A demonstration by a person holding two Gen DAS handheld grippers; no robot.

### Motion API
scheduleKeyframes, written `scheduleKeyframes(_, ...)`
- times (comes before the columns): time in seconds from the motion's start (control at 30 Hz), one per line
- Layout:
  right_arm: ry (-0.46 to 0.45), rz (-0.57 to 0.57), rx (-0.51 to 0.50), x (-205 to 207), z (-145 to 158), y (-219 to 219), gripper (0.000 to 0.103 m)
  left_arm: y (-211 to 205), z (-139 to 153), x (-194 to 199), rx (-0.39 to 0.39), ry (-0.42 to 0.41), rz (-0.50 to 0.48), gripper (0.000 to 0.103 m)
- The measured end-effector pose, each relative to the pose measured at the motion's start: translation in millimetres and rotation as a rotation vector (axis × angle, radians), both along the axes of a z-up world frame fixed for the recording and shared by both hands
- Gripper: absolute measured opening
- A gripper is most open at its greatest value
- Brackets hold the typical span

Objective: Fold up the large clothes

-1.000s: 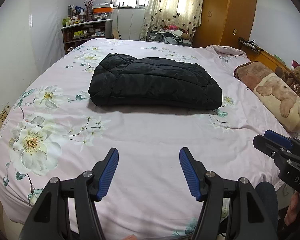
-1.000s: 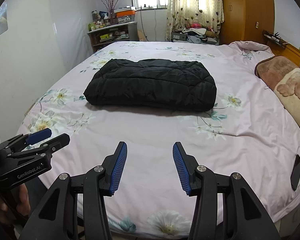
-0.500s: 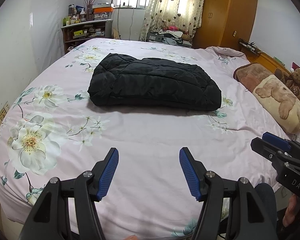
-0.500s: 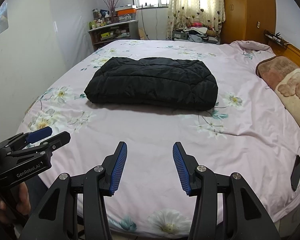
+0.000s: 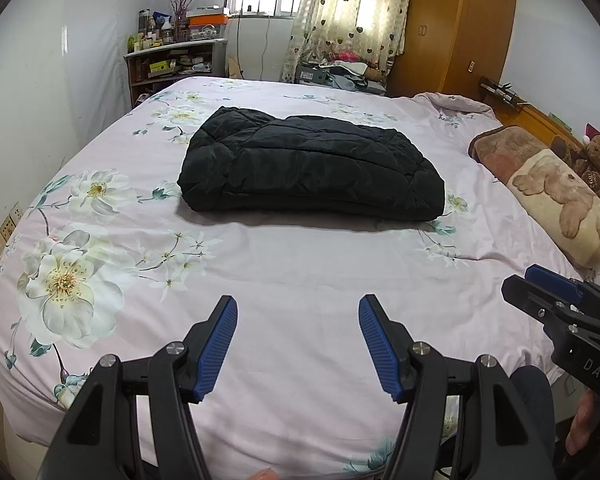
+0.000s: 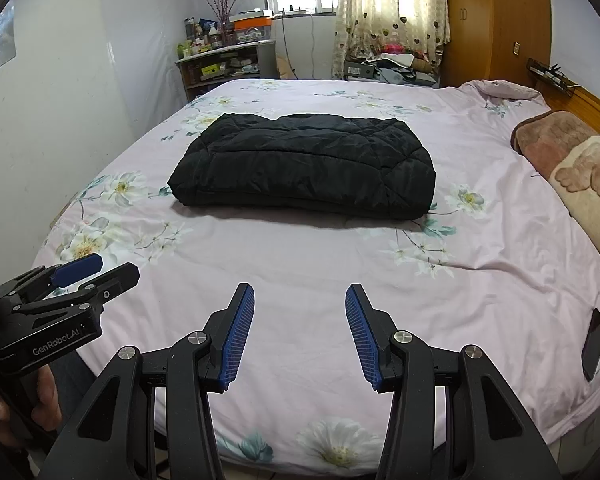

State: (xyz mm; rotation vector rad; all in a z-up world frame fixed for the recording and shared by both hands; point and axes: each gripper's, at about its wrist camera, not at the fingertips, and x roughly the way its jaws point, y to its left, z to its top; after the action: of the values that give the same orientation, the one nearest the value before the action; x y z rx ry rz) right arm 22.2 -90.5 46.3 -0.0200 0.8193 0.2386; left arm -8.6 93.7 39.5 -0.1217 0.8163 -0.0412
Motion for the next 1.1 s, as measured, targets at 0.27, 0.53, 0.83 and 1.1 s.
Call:
scheduleKeyframes(0.27, 0.001, -0.001, -0.001, -0.1, -0.2, 0.6, 0.048, -3.8, -0.4, -1.4, -0.004, 0.000, -0.004, 0.065)
scheduleKeyframes(0.53, 0.002, 0.000, -0.001, -0.1, -1.1, 0.5, 0.048, -5.8, 0.3, -1.8, -0.004, -0.006, -0.005, 0.065)
scheduleKeyframes(0.83, 0.002, 0.001, -0.001, -0.1, -1.0, 1.0, 0.048, -8.7, -0.7, -1.9, 0.009, 0.000, -0.008, 0.066)
scheduleKeyframes(1.1, 0.005, 0.000, 0.000, -0.2, -2.4, 1.3, 0.048, -4.9, -2.5, -1.8, -0.004, -0.001, -0.005, 0.066)
